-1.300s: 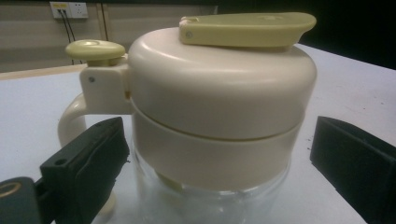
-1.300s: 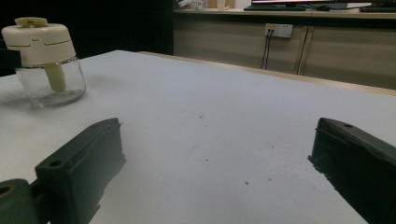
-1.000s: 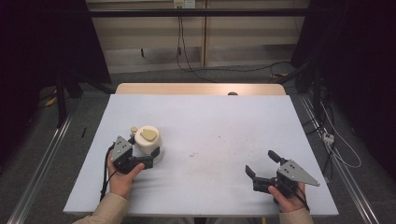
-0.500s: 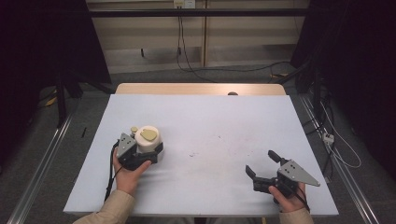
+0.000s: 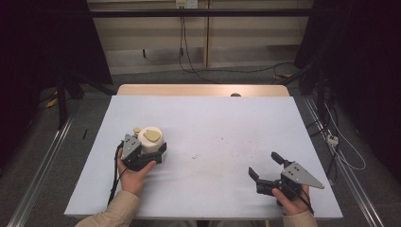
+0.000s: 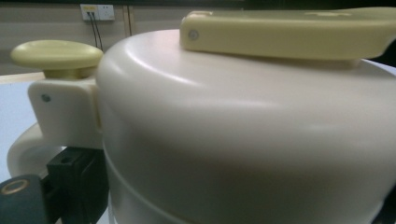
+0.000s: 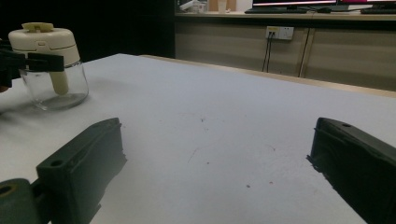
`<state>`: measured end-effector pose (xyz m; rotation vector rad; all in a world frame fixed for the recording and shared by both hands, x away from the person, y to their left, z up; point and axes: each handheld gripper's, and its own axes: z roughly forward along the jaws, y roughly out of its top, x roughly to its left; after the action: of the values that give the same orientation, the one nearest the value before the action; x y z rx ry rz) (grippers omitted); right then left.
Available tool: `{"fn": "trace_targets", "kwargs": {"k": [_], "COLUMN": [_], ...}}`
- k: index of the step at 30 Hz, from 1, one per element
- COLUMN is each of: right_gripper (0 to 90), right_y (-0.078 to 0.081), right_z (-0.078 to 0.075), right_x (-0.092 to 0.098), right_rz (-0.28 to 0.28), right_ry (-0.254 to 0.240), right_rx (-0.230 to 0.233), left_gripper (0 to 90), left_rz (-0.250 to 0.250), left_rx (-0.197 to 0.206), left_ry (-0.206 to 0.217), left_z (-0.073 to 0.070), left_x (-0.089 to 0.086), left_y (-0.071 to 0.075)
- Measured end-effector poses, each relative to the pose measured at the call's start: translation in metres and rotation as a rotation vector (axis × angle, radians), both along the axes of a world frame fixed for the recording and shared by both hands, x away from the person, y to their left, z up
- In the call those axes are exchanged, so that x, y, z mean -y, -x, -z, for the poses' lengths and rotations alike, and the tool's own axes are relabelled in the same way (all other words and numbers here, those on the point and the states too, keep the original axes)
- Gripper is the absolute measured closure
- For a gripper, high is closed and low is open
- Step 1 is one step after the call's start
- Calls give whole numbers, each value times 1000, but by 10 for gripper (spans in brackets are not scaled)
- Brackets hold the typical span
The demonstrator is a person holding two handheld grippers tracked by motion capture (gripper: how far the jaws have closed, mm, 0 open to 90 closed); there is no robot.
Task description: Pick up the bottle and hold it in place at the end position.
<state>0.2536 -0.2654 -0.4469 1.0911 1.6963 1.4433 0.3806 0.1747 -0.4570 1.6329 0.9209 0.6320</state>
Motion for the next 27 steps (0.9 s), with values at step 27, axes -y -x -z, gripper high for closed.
{"fn": "trace_targets", "kwargs": {"k": [27], "right_gripper": [24], "right_y": [0], "right_z": [-2], "right_x": [-1], "right_rz": [-7], "right_ry": [-12], "right_rx": [16], "left_gripper": [64], "left_rz": [110], "left_rx": [45], "left_ry": [28], "left_z": [-20], "left_x": [20], "left_y": [-5]}}
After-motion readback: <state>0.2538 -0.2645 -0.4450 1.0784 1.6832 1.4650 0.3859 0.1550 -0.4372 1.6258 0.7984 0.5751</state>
